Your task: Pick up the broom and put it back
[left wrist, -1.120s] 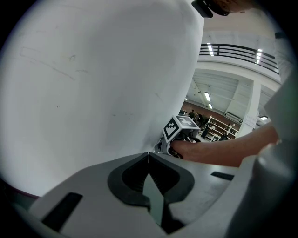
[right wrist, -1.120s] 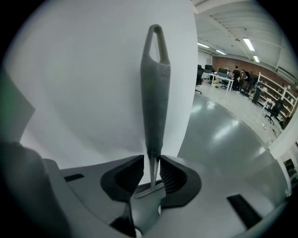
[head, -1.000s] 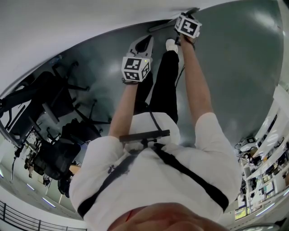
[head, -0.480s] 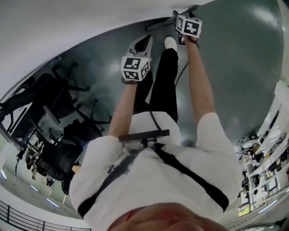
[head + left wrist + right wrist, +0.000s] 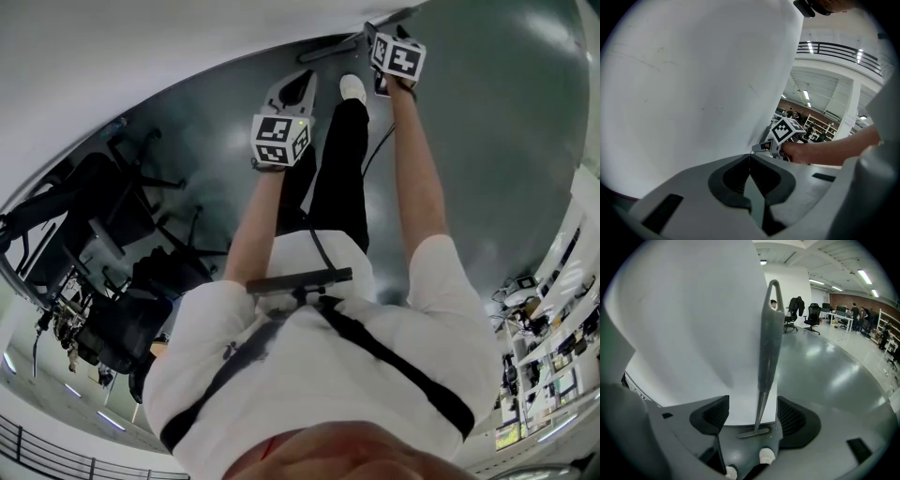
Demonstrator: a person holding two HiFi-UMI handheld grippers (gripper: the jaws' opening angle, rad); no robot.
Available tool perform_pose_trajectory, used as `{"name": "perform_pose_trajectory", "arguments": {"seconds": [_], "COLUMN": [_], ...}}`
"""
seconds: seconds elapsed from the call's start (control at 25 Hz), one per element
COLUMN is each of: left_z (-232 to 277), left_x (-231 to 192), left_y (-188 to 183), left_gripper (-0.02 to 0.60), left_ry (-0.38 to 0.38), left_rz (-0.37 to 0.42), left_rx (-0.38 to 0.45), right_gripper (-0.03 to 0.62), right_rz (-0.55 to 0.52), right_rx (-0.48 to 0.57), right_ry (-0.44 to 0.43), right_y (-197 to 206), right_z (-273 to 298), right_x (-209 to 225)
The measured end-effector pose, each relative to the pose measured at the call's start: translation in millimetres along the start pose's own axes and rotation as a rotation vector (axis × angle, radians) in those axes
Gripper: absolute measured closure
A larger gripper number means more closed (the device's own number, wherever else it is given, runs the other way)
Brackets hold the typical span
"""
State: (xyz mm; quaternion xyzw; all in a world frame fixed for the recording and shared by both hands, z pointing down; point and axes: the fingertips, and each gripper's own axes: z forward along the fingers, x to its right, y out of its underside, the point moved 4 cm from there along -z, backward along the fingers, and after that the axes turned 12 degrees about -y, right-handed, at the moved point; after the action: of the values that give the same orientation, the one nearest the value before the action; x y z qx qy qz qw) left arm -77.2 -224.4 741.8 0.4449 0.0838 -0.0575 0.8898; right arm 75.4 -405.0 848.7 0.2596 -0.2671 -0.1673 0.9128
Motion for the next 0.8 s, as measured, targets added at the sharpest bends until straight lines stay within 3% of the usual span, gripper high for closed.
{"name": "perform_pose_trajectory", "arguments": {"seconds": [0.28,0.52,0.8], "left_z": [-1,-44,-125], "left_x": [6,12,6], "left_y": [-5,-42,-109], "left_gripper": [0.569,0.569,0.569], "left_ry": [0.021,0.053,0.051], "left_rz": [0.01,0.042,0.044], "left_rx": [0.006,0.065,0.166], "right_gripper": [0.289,0.292,0.431], "right_rz": [0.007,-0.07,-0.16], "right_rx": [0.04,0.134,0.307], "right_ry": [-0.03,-0.116,-0.155], "right_y": [11,2,-39], "right_z": [-31,-114,-226], "right_x": [-9,-75,-175]}}
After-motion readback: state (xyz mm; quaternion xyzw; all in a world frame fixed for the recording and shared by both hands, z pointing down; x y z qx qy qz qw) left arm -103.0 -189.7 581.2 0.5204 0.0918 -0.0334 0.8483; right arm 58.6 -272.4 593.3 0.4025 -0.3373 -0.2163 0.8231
